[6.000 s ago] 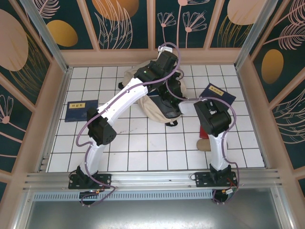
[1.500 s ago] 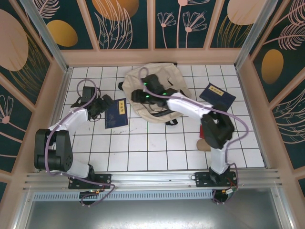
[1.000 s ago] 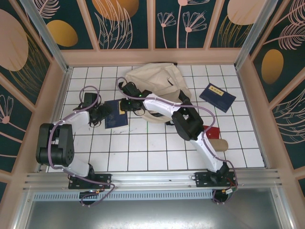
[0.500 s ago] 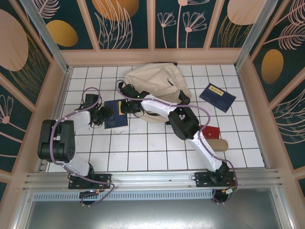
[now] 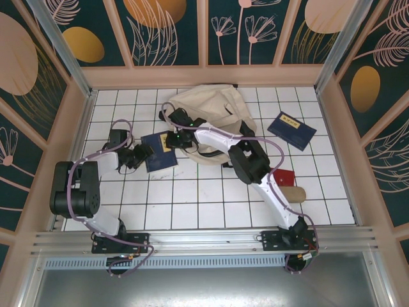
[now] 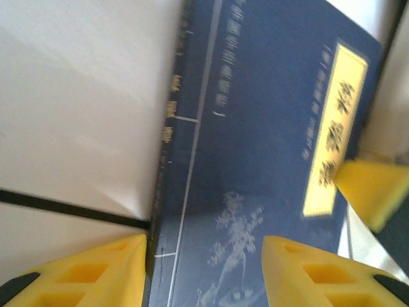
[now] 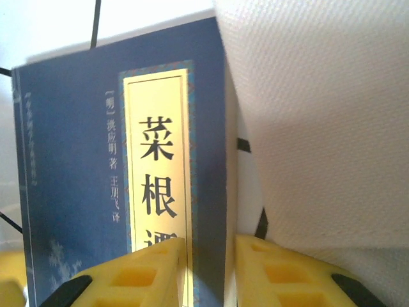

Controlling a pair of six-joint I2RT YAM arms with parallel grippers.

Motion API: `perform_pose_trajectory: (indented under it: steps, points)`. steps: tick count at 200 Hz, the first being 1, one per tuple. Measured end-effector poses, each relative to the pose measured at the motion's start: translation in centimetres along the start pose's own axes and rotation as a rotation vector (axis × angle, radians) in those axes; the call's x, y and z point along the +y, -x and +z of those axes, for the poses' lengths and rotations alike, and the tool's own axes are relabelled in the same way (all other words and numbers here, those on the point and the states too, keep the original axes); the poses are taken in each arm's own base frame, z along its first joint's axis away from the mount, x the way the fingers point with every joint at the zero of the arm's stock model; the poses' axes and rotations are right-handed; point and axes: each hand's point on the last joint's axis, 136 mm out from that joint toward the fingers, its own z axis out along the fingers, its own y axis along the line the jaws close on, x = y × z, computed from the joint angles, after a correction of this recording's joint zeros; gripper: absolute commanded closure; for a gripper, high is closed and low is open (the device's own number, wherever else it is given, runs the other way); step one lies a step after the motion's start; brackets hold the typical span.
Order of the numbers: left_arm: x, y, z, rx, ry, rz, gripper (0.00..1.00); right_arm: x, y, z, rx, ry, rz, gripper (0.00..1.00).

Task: Pack the student bag
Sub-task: Pick up the book from the middle-left of the table.

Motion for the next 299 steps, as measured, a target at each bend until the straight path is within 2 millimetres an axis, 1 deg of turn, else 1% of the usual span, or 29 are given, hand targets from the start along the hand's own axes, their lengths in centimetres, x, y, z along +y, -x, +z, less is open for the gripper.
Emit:
perform_pose_trajectory:
  steps: [29,53,66,80,101,113,120,136,156,172,197,208,221,234,238,247,255,265,275,288,299]
  points:
    - [-2.4,-0.3,-1.5,0.007,-0.101,0.021,0.5,-0.4,0.4,0.0,-0.005,0.007,0.009,0.74]
    - [-5.3,0.2,-2.8,-0.015,-0.217,0.055,0.5,-0.5,0.4,0.0,0.0,0.022,0.016,0.74]
    - [-6.6,0.3,-3.1,-0.02,-0.271,0.072,0.5,-0.5,0.4,0.0,0.005,0.032,0.02,0.74]
    - [-7.2,0.0,-2.8,-0.004,-0.312,0.072,0.51,-0.3,0.4,0.1,0.008,0.048,0.022,0.74]
    - [-6.7,-0.9,-1.5,0.042,-0.317,0.026,0.52,-0.3,0.3,0.1,0.01,0.057,0.029,0.74]
    - [-6.0,-1.2,-0.8,0.061,-0.303,-0.011,0.56,-0.2,0.3,0.1,0.01,0.06,0.033,0.74]
    - [-5.7,-1.4,-0.5,0.068,-0.293,-0.031,0.57,-0.3,0.3,0.2,0.01,0.06,0.036,0.74]
    - [-5.4,-1.5,-0.4,0.072,-0.285,-0.054,0.58,-0.3,0.4,0.2,0.01,0.066,0.038,0.74]
    - [-5.3,-1.3,-0.3,0.061,-0.275,-0.059,0.62,-0.3,0.4,0.1,0.01,0.075,0.041,0.74]
    - [-5.2,-1.0,-0.3,0.05,-0.258,-0.059,0.71,-0.3,0.4,0.1,0.009,0.081,0.041,0.7]
    - [-4.8,-0.7,-0.5,0.031,-0.225,-0.059,0.91,0.2,0.3,-0.1,0.007,0.105,0.033,0.65]
    - [-4.6,-0.7,-0.7,0.023,-0.207,-0.052,0.97,0.3,0.2,-0.3,0.01,0.117,0.026,0.6]
    - [-4.5,-0.5,-1.1,0.007,-0.189,-0.048,1.0,0.6,-0.3,-0.9,0.021,0.132,0.013,0.49]
    - [-4.5,-0.1,-1.8,-0.02,-0.165,-0.038,1.0,0.9,-1.0,-2.2,0.035,0.146,0.0,0.36]
    - [-4.5,0.1,-2.1,-0.032,-0.155,-0.034,1.0,1.0,-1.1,-2.8,0.035,0.15,0.003,0.34]
    - [-4.7,0.6,-2.8,-0.061,-0.139,-0.025,1.0,1.4,-1.5,-4.2,0.032,0.165,-0.011,0.29]
    - [-5.0,1.2,-3.7,-0.092,-0.124,-0.014,1.0,1.9,-1.7,-5.9,0.02,0.183,-0.023,0.27]
    - [-5.6,2.0,-5.1,-0.139,-0.11,0.004,1.0,2.6,-1.7,-8.5,-0.004,0.211,-0.03,0.26]
    - [-6.5,2.9,-6.7,-0.191,-0.108,0.03,1.0,3.4,-1.2,-11.4,-0.047,0.252,-0.044,0.25]
    - [-8.1,4.0,-8.9,-0.258,-0.133,0.065,1.0,4.1,0.2,-15.4,-0.126,0.31,-0.047,0.23]
    - [-9.7,4.7,-10.7,-0.305,-0.174,0.088,1.0,3.9,1.4,-18.6,-0.203,0.351,-0.039,0.23]
